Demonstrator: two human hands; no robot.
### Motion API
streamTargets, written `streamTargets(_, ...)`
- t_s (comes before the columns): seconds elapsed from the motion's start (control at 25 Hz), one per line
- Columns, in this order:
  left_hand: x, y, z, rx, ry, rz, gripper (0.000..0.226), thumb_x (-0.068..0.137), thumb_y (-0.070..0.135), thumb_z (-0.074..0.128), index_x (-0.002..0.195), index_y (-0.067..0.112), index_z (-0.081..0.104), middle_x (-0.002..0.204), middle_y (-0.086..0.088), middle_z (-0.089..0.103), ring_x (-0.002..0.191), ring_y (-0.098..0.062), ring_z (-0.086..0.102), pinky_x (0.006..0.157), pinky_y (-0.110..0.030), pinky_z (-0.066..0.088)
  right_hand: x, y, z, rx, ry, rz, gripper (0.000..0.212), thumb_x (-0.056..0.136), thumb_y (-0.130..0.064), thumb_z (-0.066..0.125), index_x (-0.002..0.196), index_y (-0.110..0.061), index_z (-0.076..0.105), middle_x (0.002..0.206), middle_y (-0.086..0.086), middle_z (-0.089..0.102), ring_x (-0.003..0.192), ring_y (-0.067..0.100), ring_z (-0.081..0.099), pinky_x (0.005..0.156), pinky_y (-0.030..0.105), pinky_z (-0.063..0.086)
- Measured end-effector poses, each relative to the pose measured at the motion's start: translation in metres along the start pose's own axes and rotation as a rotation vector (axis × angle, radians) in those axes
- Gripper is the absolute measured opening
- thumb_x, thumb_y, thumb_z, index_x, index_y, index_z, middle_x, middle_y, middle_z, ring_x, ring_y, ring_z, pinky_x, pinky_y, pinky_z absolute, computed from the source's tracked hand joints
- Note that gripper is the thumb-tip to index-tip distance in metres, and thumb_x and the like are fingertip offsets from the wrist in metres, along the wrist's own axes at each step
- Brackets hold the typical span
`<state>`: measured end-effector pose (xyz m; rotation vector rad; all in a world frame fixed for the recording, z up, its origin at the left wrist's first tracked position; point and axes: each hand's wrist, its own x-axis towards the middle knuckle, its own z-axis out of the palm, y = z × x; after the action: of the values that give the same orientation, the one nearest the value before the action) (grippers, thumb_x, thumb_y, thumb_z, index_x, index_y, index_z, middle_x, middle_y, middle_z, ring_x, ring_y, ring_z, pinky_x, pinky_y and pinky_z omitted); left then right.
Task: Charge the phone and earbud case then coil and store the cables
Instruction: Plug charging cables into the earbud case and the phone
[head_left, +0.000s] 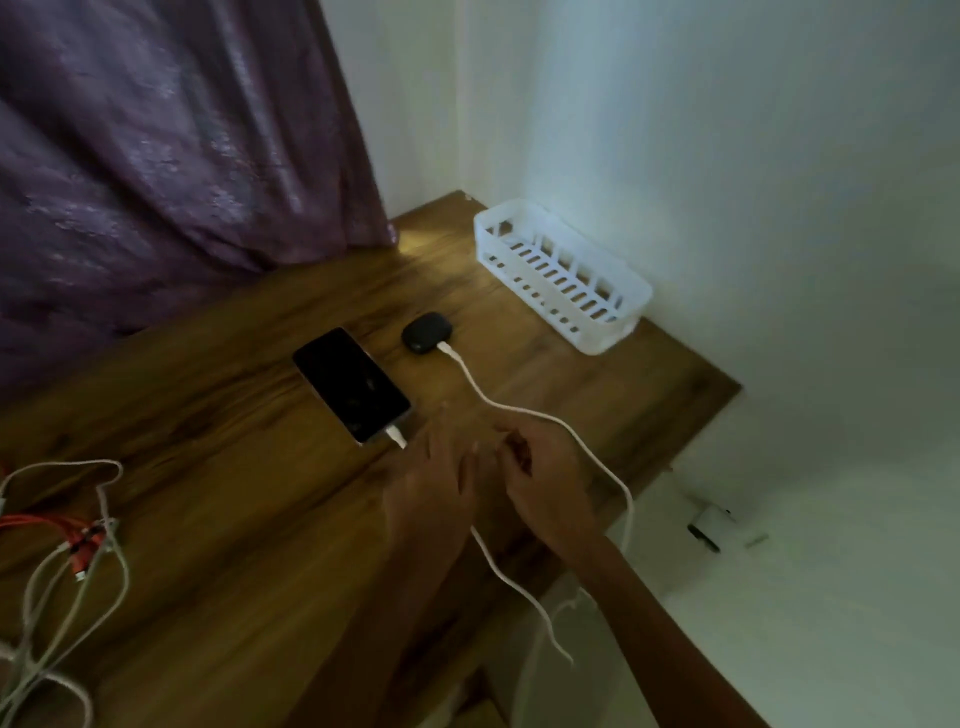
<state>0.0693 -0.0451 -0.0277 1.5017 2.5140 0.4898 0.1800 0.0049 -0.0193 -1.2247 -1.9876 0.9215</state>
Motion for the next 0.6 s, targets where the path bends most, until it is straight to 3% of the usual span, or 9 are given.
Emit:
streamTargets(0.12,-0.031,0.032,0.032,-0.064,0.219,0.476,0.043,0.095,0.025,0.033,0.116,-0.006,0.055,0.109,-0.025,0.065,0.106,-0.033,0.057,0.090,-0.035,0.044,-0.054,0.024,-0.038,0.018,0.181,0.011,0.023,0.088,-0.018,0.055,0.107,-0.008,0.064,0.094,-0.009,0.061,0.083,-0.002,0.054,0.075,0.002,0.038)
streamTargets(0.24,-0.052,0.072,0.041,-0.070,0.127,0.800,0.050,0.094,0.034,0.038,0.132,0.002,0.039,0.129,-0.022,0.055,0.122,-0.035,0.051,0.099,-0.042,0.043,-0.107,0.055,-0.067,-0.064,0.289,0.119,0.022,0.087,-0.019,0.050,0.101,-0.009,0.064,0.093,-0.003,0.062,0.082,0.005,0.054,0.074,0.006,0.036)
streamTargets(0.32,-0.061,0.097,0.046,0.022,0.052,0.920,0.057,0.096,0.043,0.030,0.137,0.004,0.037,0.140,-0.019,0.046,0.131,-0.036,0.041,0.104,-0.046,0.038,-0.141,0.082,-0.084,-0.148,0.354,0.187,0.016,0.089,-0.009,0.054,0.101,-0.009,0.064,0.099,0.004,0.064,0.089,0.008,0.054,0.077,0.006,0.035)
streamTargets(0.44,-0.051,0.128,0.064,0.197,-0.052,1.013,0.068,0.092,0.050,0.029,0.137,0.000,0.039,0.144,-0.021,0.040,0.134,-0.038,0.035,0.106,-0.050,0.034,-0.175,0.123,-0.100,-0.242,0.404,0.324,0.022,0.087,-0.003,0.057,0.109,-0.007,0.062,0.112,0.008,0.062,0.103,0.015,0.054,0.085,0.006,0.032)
streamTargets(0.6,-0.009,0.161,0.089,0.388,-0.085,1.129,0.080,0.087,0.059,0.022,0.138,-0.001,0.035,0.146,-0.022,0.034,0.136,-0.040,0.029,0.109,-0.052,0.023,-0.187,0.187,-0.097,-0.408,0.391,0.452,0.039,0.086,-0.005,0.059,0.125,-0.003,0.053,0.136,0.014,0.049,0.130,0.028,0.041,0.106,0.029,0.031)
